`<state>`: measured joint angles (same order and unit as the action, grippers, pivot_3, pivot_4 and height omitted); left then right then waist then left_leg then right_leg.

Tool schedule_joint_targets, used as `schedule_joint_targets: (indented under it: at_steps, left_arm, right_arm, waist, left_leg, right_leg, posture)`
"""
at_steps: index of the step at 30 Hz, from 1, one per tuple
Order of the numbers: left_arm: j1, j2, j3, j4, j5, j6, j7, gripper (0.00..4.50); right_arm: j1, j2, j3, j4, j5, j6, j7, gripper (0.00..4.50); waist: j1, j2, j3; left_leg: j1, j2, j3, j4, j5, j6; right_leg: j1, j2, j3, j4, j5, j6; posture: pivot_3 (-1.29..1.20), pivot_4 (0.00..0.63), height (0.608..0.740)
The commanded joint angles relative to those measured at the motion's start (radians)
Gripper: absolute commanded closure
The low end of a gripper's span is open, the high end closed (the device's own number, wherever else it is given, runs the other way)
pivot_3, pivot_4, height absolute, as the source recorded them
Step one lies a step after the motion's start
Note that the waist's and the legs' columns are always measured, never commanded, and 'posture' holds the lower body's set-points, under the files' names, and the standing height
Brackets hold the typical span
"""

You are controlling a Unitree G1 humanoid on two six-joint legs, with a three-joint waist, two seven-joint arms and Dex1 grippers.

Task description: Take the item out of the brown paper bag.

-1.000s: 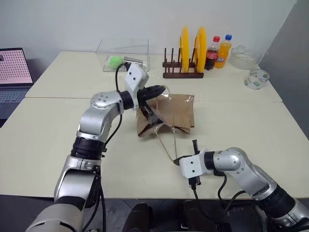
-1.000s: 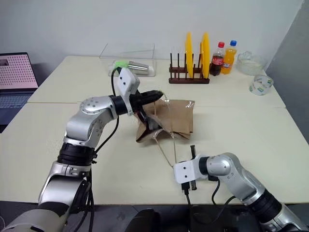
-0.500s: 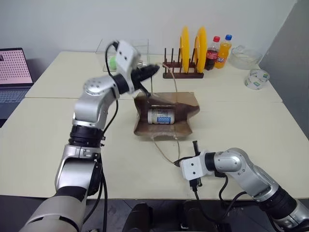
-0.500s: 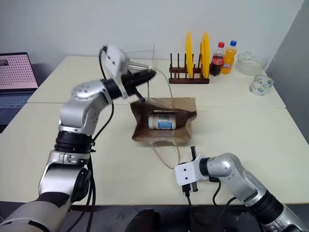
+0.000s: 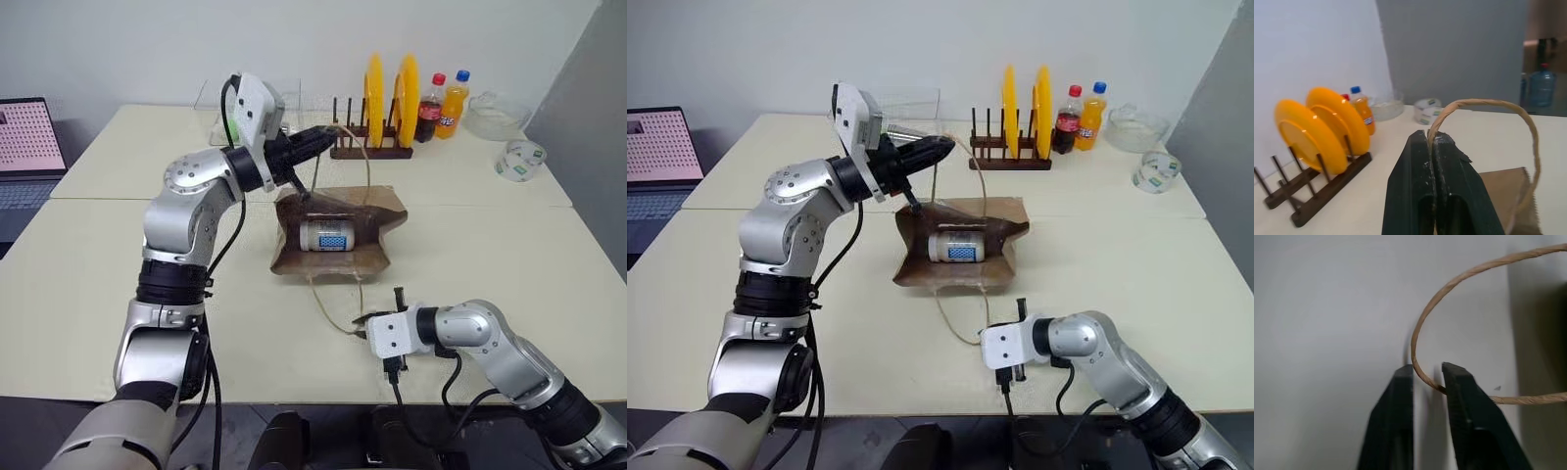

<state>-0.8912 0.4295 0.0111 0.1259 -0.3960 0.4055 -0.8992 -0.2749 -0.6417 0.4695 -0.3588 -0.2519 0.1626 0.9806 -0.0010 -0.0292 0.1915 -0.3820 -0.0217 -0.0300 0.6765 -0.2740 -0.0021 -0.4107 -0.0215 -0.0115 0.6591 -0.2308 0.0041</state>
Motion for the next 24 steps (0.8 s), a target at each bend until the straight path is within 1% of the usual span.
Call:
schedule_joint_targets:
  at_steps: [1, 2, 6, 8, 10, 13, 18, 22, 24]
  left_arm:
    - [0.005, 0.014, 0.005, -0.066, -0.031, 0.012, -0.028, 4.50]
    - [0.008, 0.015, 0.005, -0.071, -0.034, 0.015, -0.031, 4.50]
    - [0.013, 0.017, 0.006, -0.079, -0.043, 0.023, -0.039, 4.50]
    - [0.015, 0.017, 0.005, -0.083, -0.047, 0.027, -0.044, 4.50]
    - [0.014, 0.015, 0.004, -0.079, -0.048, 0.024, -0.048, 4.50]
    - [0.007, 0.009, 0.002, -0.070, -0.047, 0.020, -0.051, 4.50]
    - [-0.004, 0.003, 0.002, -0.060, -0.043, 0.012, -0.055, 4.50]
    - [-0.004, 0.010, 0.010, -0.062, -0.044, 0.013, -0.052, 4.50]
    - [-0.003, 0.011, 0.013, -0.066, -0.046, 0.015, -0.049, 4.50]
  right_arm:
    - [0.035, -0.048, -0.068, -0.137, 0.107, 0.104, 0.077, 2.17]
    - [0.044, -0.068, -0.102, -0.192, 0.160, 0.160, 0.108, 1.85]
    - [0.045, -0.127, -0.257, -0.354, 0.380, 0.403, 0.166, 1.85]
    - [-0.002, -0.099, -0.356, -0.406, 0.549, 0.581, 0.153, 1.85]
    - [-0.090, -0.032, -0.404, -0.399, 0.636, 0.682, 0.085, 1.85]
    - [-0.202, 0.049, -0.337, -0.341, 0.606, 0.698, -0.017, 1.85]
    - [-0.354, 0.162, -0.136, -0.175, 0.433, 0.605, -0.173, 1.85]
    - [-0.430, 0.249, 0.002, -0.010, 0.274, 0.523, -0.296, 1.85]
    - [-0.449, 0.267, 0.039, 0.064, 0.211, 0.481, -0.333, 1.45]
  waist:
    - [0.000, 0.000, 0.000]
    - [0.001, 0.000, 0.000]
    - [0.002, 0.000, 0.001]
    - [0.001, 0.000, 0.001]
    - [-0.003, 0.000, 0.001]
    - [-0.003, 0.000, 0.001]
    - [-0.002, 0.000, 0.001]
    - [-0.003, 0.000, 0.001]
    - [-0.001, 0.000, 0.001]
  left_leg:
    - [0.000, 0.000, 0.000, 0.000, 0.000, 0.000]
    - [0.000, 0.000, 0.000, 0.000, -0.002, 0.003]
    - [-0.001, 0.000, -0.001, 0.000, -0.002, 0.003]
    - [-0.001, 0.000, -0.001, 0.000, -0.002, 0.004]
    - [0.000, 0.001, -0.001, 0.000, -0.002, 0.004]
    - [0.000, 0.001, -0.001, 0.000, -0.002, 0.004]
    - [-0.002, 0.000, -0.001, 0.000, -0.002, 0.003]
    - [-0.009, 0.000, 0.000, 0.000, 0.000, -0.001]
    - [-0.012, 0.000, -0.001, 0.000, 0.001, -0.002]
  right_leg:
    - [0.000, 0.000, 0.000, 0.000, 0.000, 0.000]
    - [0.000, 0.000, 0.000, 0.000, 0.000, 0.000]
    - [0.000, 0.000, 0.000, 0.000, 0.000, 0.000]
    - [0.000, 0.000, -0.001, 0.000, 0.000, 0.000]
    - [0.000, 0.000, -0.001, 0.000, 0.000, 0.000]
    - [-0.001, 0.000, -0.001, 0.001, 0.000, 0.000]
    - [-0.003, 0.000, 0.000, 0.001, 0.001, -0.002]
    - [-0.010, -0.001, 0.000, 0.004, 0.003, -0.005]
    - [-0.013, -0.001, 0.000, 0.004, 0.003, -0.005]
  posture:
    - [0.00, 0.150, 0.740]
    - [0.00, 0.150, 0.740]
    - [0.00, 0.150, 0.740]
    - [0.00, 0.150, 0.740]
    - [0.00, 0.150, 0.740]
    - [0.00, 0.150, 0.740]
    - [0.00, 0.150, 0.740]
    - [0.00, 0.150, 0.740]
    - [0.00, 0.150, 0.740]
